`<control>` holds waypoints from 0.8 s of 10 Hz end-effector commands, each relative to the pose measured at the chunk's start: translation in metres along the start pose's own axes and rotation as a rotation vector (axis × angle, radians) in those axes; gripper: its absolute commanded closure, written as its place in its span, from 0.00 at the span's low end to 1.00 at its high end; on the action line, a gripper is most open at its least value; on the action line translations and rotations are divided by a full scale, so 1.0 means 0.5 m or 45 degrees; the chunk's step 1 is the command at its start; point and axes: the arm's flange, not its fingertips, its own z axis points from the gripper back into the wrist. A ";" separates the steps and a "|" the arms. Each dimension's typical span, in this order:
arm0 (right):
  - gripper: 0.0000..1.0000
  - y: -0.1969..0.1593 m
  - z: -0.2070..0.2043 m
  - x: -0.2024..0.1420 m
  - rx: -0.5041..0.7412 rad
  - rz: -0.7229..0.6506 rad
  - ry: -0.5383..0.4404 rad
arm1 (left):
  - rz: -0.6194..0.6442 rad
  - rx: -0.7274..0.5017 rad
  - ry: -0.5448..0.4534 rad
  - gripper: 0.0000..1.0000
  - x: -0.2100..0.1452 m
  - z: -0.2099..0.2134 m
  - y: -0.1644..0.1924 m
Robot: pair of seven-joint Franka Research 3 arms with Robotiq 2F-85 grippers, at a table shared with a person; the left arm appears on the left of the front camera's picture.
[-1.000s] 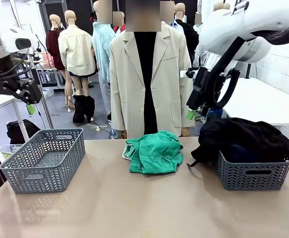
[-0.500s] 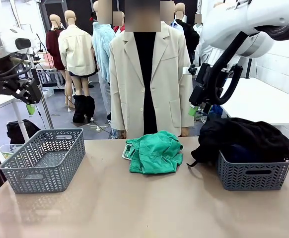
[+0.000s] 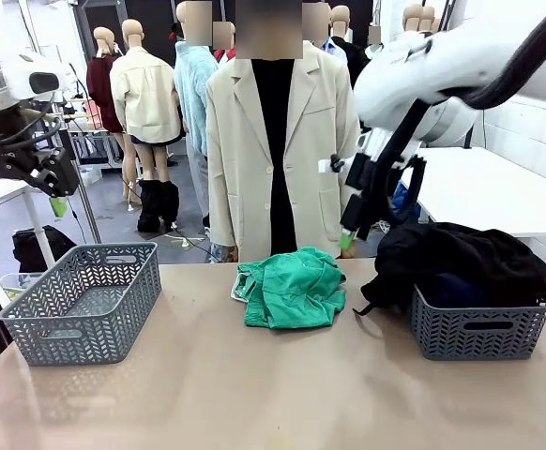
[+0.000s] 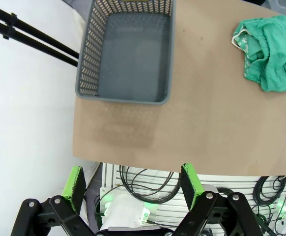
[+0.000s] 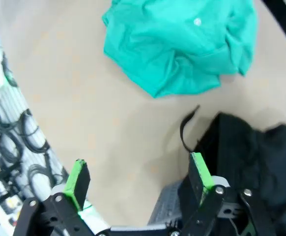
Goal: Sort the tops and bottoms.
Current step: Lift clothes from the center of the table with your right hand.
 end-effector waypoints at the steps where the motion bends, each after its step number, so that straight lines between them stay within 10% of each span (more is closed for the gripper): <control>1: 0.00 -0.024 -0.063 0.045 0.033 0.101 0.015 | 0.006 -0.019 0.025 0.00 0.002 0.007 0.003; 8: 0.00 -0.025 -0.272 0.199 -0.314 0.243 0.034 | 0.006 -0.019 0.025 0.00 0.002 0.007 0.003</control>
